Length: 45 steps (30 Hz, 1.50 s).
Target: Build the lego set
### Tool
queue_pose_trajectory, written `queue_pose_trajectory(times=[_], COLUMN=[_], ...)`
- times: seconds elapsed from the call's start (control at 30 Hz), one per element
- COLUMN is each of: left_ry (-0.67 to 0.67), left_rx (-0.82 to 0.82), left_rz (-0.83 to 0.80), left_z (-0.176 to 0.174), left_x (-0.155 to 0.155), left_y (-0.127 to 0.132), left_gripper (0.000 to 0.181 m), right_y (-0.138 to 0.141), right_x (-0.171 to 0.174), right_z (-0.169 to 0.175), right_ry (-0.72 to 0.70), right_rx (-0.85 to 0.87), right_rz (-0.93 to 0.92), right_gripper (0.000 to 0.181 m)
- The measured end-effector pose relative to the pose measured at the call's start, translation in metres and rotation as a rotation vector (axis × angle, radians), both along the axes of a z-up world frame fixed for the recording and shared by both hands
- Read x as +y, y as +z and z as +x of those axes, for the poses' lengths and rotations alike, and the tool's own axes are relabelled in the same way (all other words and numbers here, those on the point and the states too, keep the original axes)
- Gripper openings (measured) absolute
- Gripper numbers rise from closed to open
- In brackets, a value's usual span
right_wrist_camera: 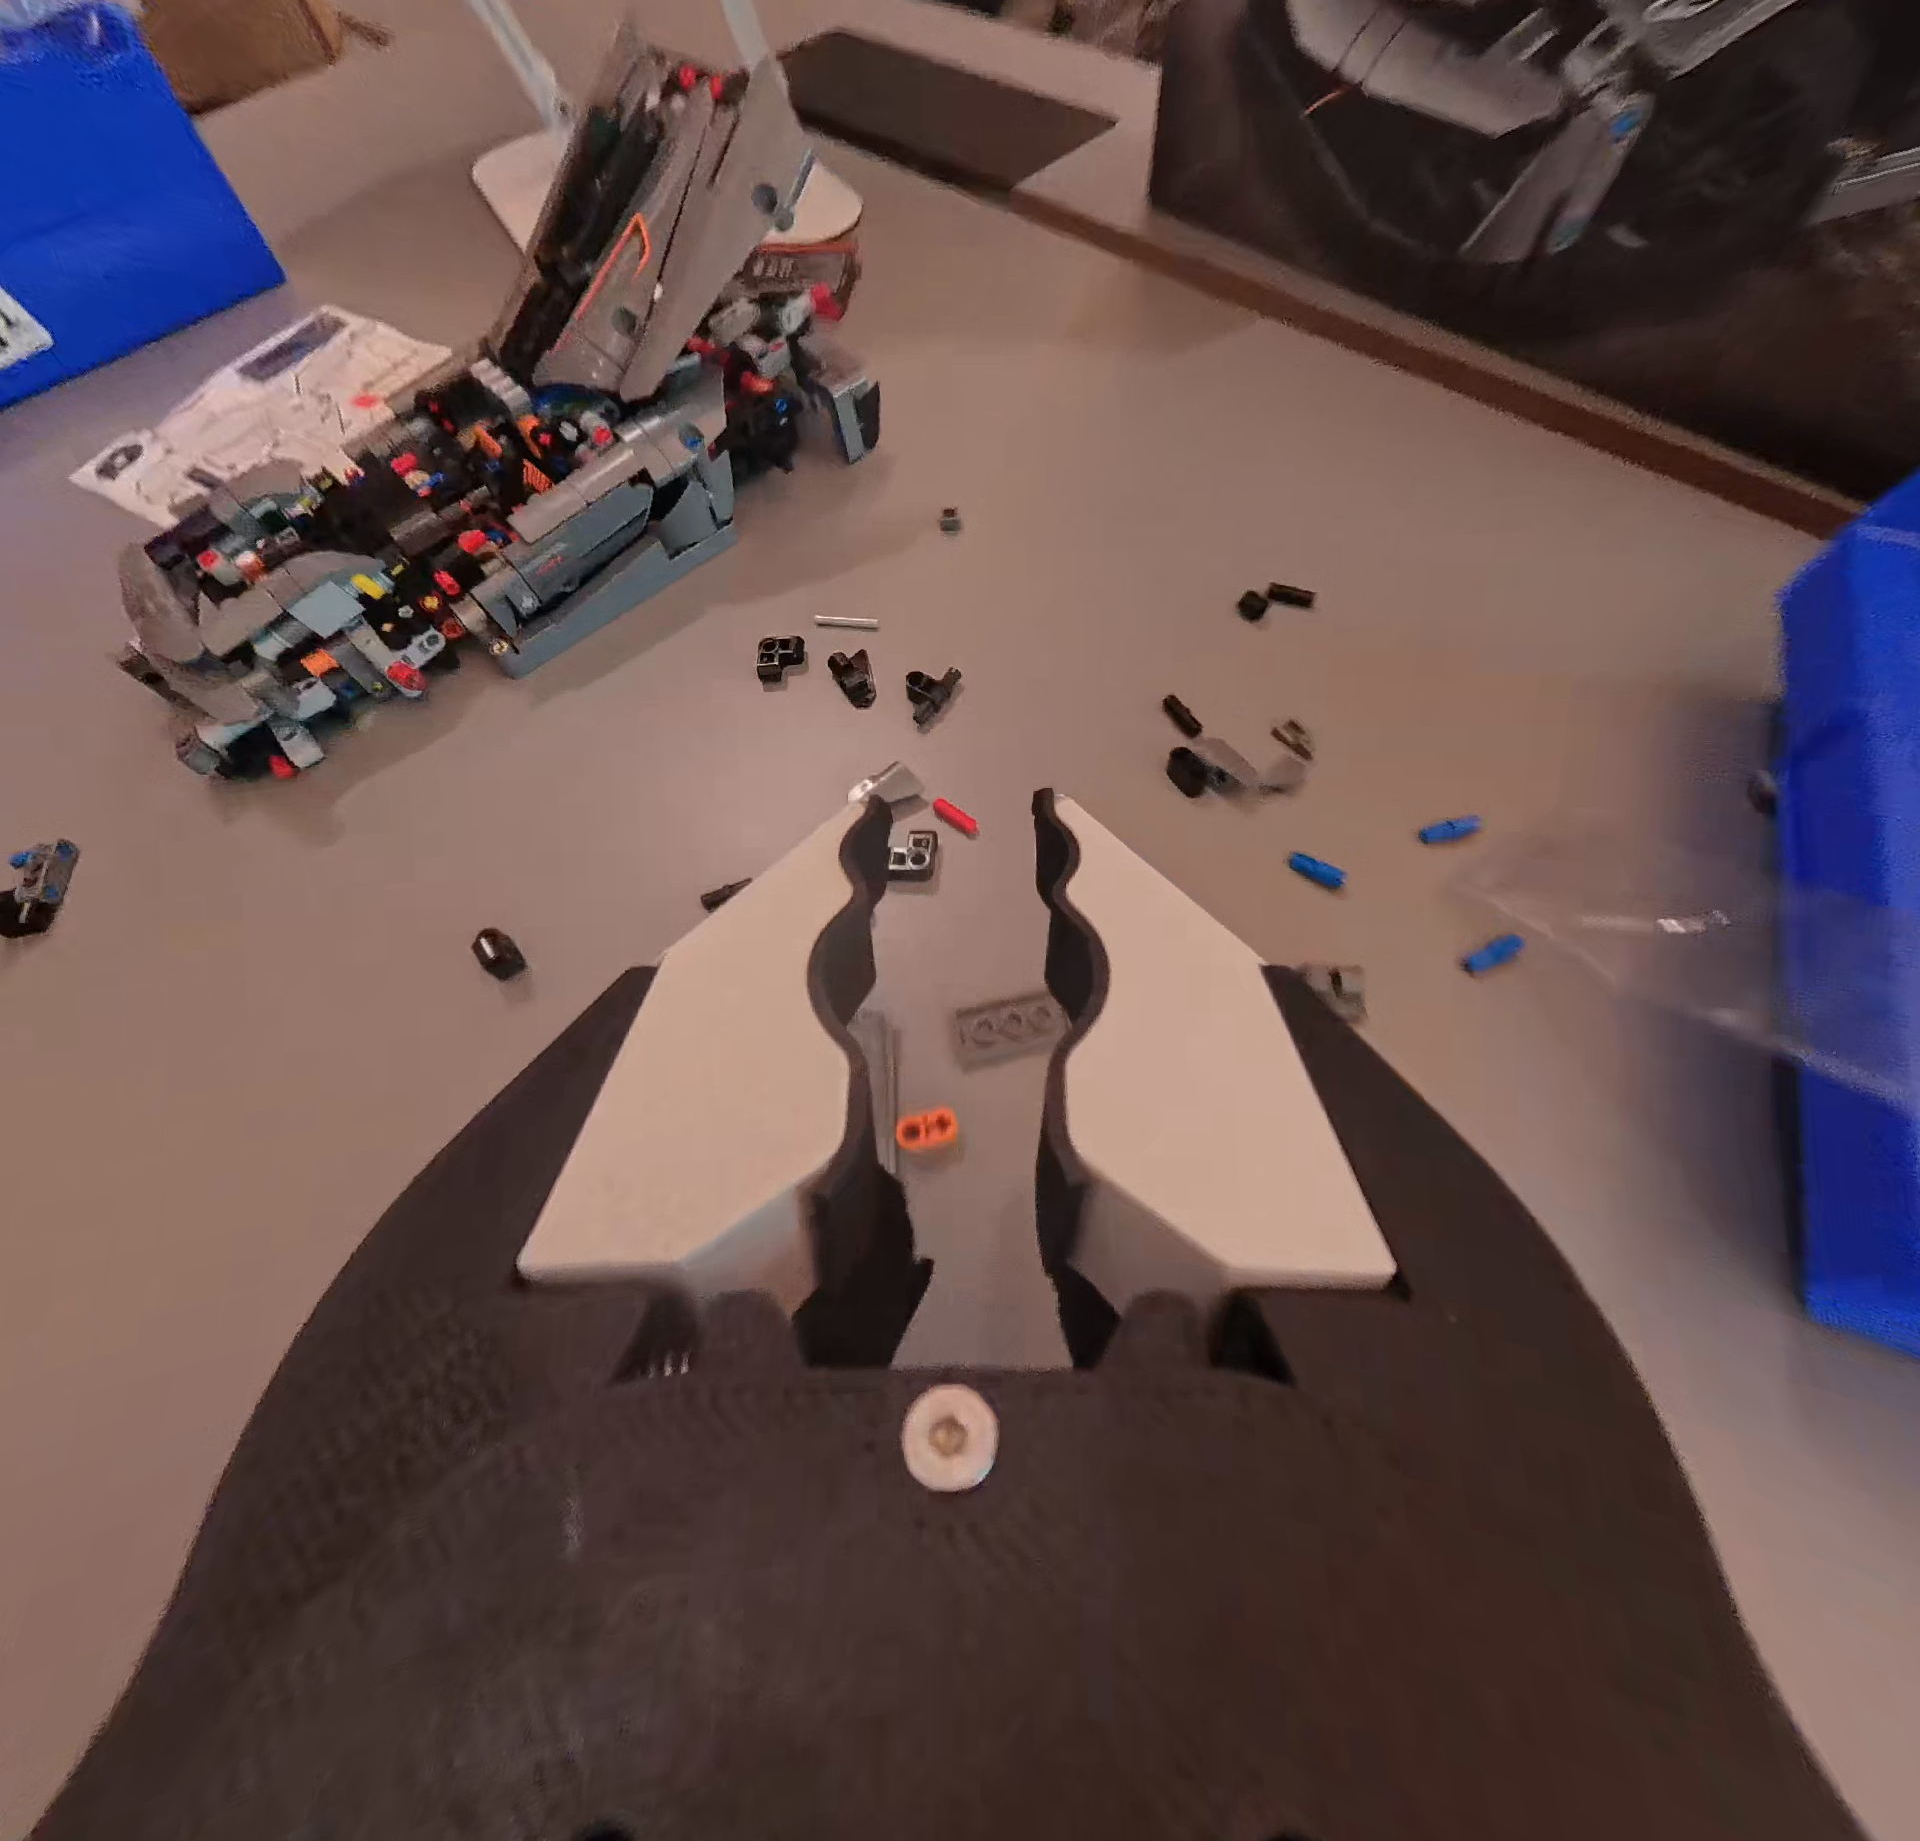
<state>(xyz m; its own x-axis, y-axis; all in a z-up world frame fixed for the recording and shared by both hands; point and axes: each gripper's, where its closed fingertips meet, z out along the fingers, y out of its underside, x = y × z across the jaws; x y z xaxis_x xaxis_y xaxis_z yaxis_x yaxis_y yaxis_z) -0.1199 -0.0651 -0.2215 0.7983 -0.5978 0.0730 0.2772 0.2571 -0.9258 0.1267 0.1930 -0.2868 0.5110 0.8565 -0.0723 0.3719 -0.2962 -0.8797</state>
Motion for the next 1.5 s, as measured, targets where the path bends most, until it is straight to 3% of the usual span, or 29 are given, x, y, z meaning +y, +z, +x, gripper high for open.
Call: queue_pose_trajectory(times=[0.23,0.67,0.8,0.97,1.17,1.5], left_ry=[-0.017,-0.025,-0.033,-0.040,-0.037,-0.031], left_rx=[-0.001,0.003,-0.003,-0.006,0.000,0.007], left_rz=[-0.007,-0.015,-0.011,-0.008,-0.018,-0.032], left_z=[0.001,0.001,0.001,0.001,0.002,0.002], left_x=[0.001,0.002,0.001,0.001,0.002,0.005], left_y=[0.000,-0.001,0.000,0.000,-0.001,-0.002], left_gripper=[0.025,0.026,0.026,0.026,0.026,0.026], right_y=[-0.034,-0.073,-0.056,-0.034,-0.042,-0.029], right_x=[0.017,0.015,0.032,0.044,0.037,0.059], right_z=[-0.060,-0.114,-0.100,-0.057,-0.019,0.044], right_ry=[0.212,0.392,0.323,0.244,0.264,0.085], right_rx=[-0.157,-0.385,-0.343,-0.291,-0.344,-0.398], right_rz=[-0.124,-0.080,-0.051,-0.088,-0.132,-0.118], right_gripper=[0.032,0.028,0.028,0.029,0.029,0.027])
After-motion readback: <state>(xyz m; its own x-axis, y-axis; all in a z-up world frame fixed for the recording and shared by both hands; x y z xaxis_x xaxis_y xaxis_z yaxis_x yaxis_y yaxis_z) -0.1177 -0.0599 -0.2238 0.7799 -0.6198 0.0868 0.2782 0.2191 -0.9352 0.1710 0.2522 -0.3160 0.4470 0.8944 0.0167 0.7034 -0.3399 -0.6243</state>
